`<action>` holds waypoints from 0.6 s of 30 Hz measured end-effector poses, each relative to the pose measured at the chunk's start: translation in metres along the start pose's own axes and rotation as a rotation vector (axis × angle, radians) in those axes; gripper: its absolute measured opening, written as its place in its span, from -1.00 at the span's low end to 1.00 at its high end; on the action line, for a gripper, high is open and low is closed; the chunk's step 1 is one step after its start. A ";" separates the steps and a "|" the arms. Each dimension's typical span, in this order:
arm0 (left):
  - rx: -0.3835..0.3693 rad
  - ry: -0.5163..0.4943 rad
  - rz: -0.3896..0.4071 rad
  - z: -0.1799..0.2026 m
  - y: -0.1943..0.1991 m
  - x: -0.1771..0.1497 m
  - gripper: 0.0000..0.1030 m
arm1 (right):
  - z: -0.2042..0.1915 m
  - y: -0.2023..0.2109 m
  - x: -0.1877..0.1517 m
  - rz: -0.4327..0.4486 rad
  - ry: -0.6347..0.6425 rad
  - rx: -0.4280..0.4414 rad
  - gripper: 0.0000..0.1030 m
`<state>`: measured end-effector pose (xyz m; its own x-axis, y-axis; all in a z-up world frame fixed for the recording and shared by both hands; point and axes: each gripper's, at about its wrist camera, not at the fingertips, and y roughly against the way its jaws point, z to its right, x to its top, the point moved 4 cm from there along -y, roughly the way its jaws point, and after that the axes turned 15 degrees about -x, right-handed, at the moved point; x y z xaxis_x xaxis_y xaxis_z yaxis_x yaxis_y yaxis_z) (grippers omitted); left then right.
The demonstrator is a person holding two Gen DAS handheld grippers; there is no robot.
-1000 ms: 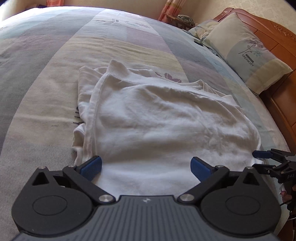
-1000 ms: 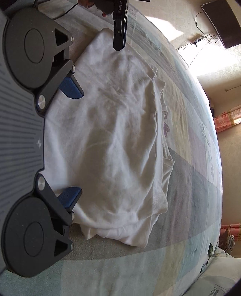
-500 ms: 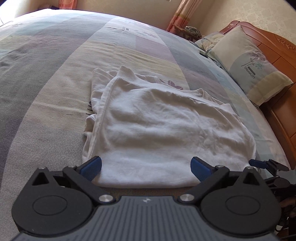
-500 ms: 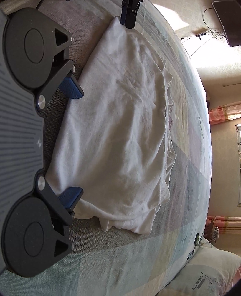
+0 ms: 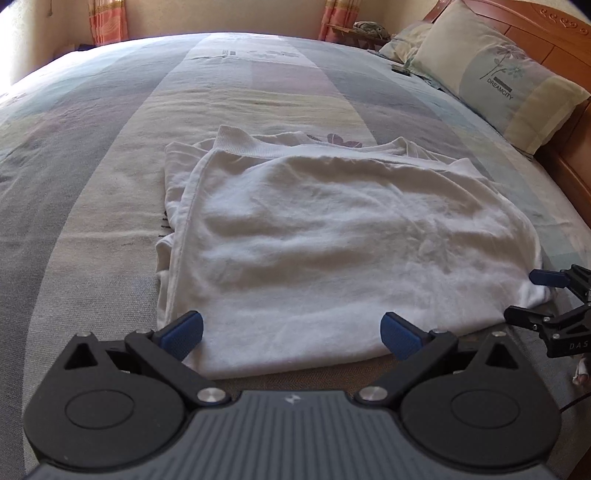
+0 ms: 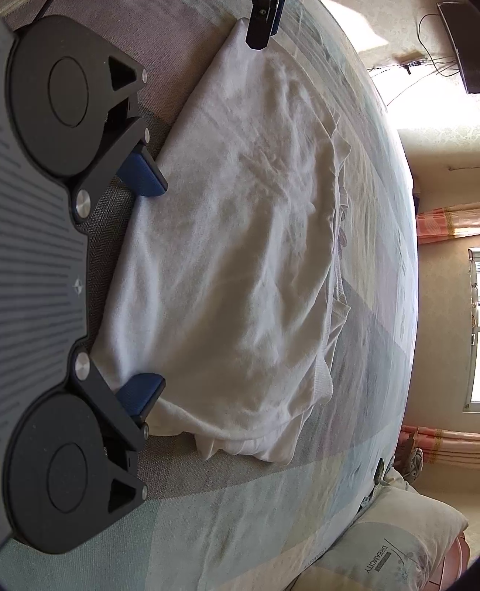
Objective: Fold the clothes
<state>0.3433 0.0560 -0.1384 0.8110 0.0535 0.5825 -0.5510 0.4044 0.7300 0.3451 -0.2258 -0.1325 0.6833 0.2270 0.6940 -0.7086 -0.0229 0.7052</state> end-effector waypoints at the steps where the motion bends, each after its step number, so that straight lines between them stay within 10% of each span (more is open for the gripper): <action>1: 0.005 -0.009 -0.001 0.001 0.000 -0.002 0.97 | 0.000 0.000 0.000 -0.001 0.001 -0.001 1.00; 18: 0.104 -0.120 -0.038 0.010 -0.014 0.003 0.98 | -0.007 0.006 0.007 -0.066 0.099 -0.013 1.00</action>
<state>0.3520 0.0417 -0.1435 0.8058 -0.0724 0.5878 -0.5427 0.3074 0.7817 0.3445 -0.2173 -0.1246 0.7086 0.3224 0.6276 -0.6650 0.0080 0.7468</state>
